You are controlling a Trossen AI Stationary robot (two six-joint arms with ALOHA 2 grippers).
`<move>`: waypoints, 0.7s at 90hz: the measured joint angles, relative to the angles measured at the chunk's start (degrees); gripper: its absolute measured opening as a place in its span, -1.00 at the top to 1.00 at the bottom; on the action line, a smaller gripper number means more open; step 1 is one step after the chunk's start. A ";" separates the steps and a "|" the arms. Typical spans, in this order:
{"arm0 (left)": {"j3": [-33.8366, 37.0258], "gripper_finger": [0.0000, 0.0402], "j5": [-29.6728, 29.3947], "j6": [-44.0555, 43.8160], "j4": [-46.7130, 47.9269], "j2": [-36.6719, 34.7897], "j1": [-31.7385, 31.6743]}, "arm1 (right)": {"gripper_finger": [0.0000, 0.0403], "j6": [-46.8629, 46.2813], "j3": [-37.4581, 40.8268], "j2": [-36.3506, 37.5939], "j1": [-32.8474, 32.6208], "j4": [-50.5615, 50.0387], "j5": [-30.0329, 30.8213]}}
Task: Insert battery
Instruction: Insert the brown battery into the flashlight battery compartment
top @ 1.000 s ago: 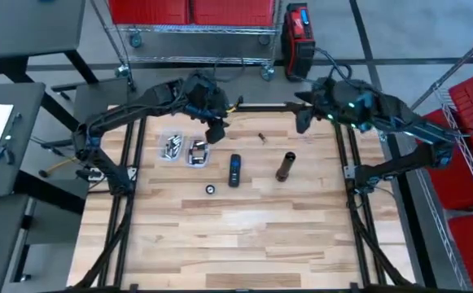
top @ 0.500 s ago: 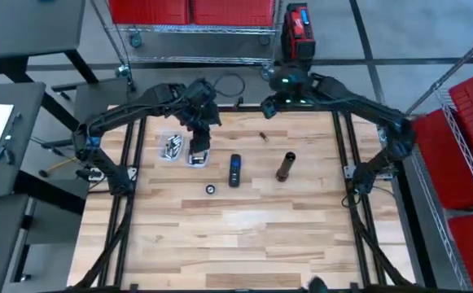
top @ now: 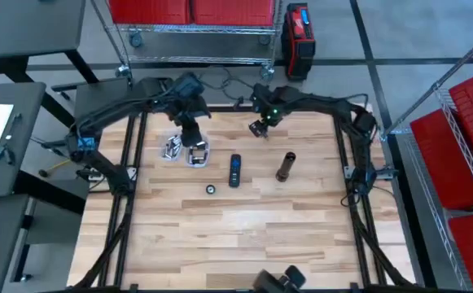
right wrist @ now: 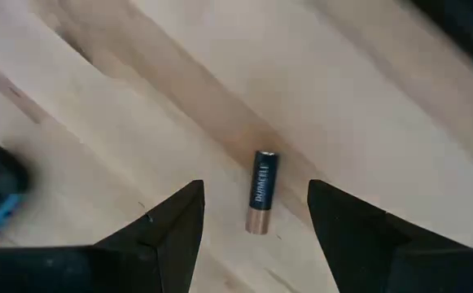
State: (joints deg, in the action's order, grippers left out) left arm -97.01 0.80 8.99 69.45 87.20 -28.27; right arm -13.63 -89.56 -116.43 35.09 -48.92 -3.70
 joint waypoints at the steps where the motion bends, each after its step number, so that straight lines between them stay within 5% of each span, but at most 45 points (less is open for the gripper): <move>1: 0.00 0.31 0.00 -0.09 0.00 -0.12 -0.06 | -0.05 0.02 0.00 -0.23 0.00 -0.09 -0.19; 63: 0.00 0.31 0.04 -1.42 0.24 -1.92 -0.24 | 0.20 0.04 -0.23 -6.98 0.33 0.01 1.02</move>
State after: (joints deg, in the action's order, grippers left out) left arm -97.01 0.84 7.57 69.69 85.27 -28.51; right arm -13.58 -89.79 -123.42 35.42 -48.91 -2.68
